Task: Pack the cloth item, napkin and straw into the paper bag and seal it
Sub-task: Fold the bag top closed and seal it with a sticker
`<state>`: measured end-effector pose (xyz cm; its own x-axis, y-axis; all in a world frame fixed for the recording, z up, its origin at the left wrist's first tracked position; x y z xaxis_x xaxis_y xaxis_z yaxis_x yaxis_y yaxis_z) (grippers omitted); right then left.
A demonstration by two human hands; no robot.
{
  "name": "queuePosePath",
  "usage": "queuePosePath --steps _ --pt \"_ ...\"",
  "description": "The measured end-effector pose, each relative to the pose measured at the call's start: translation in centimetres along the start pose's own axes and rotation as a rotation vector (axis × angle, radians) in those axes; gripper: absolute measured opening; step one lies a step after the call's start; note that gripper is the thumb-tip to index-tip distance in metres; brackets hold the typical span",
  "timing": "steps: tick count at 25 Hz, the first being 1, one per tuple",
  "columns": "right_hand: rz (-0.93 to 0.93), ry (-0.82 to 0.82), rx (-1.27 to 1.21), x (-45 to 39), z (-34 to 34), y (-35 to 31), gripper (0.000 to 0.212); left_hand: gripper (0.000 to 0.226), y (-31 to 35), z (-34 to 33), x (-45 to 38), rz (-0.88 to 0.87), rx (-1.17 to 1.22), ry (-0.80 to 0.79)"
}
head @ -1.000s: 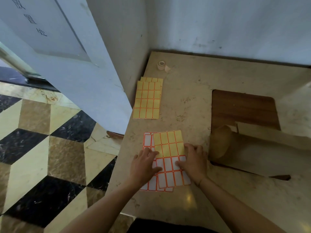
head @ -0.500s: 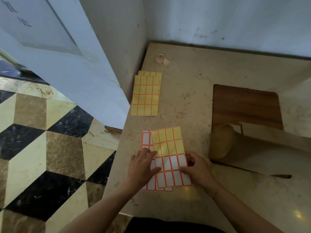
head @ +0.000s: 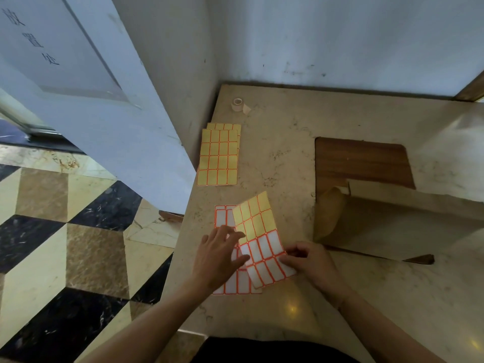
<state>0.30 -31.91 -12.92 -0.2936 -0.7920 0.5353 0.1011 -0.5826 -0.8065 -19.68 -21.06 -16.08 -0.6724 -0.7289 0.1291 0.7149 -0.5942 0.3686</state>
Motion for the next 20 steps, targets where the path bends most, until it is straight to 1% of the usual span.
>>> queuePosePath --steps 3,5,7,9,11,13,20 --pt "0.132 0.014 0.036 1.2 0.6 -3.2 0.007 0.034 3.5 4.1 -0.5 -0.185 0.183 0.135" --pt "0.215 0.03 0.049 2.2 0.8 -5.1 0.01 0.029 5.6 6.4 -0.6 -0.26 0.297 0.197" --pt "0.265 0.051 0.023 3.5 1.1 -6.6 0.012 0.025 7.1 7.9 -0.2 -0.256 0.381 0.243" --pt "0.276 0.039 -0.049 4.8 1.8 -7.6 0.012 0.02 7.7 9.1 0.4 -0.216 0.452 0.274" --pt "0.271 -0.037 -0.097 6.0 2.4 -8.4 0.014 0.017 8.0 9.7 0.9 -0.191 0.509 0.275" --pt "0.259 -0.1 -0.104 6.9 2.7 -8.9 0.017 0.017 8.4 10.2 1.4 -0.201 0.516 0.275" --pt "0.286 -0.069 -0.128 8.3 2.8 -9.3 0.01 0.012 9.8 10.9 2.8 -0.19 0.558 0.257"
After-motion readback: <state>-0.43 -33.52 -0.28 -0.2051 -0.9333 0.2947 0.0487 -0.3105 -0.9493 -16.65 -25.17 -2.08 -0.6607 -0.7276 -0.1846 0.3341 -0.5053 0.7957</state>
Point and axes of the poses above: each hand's wrist, its own x-axis away from the middle knuckle, its own z-axis out of the back of the hand, y = z × x, the point moved 2 cm from there along -x, towards the middle knuckle, and after that the axes turned 2 degrees about -y, right-handed, at the moved point
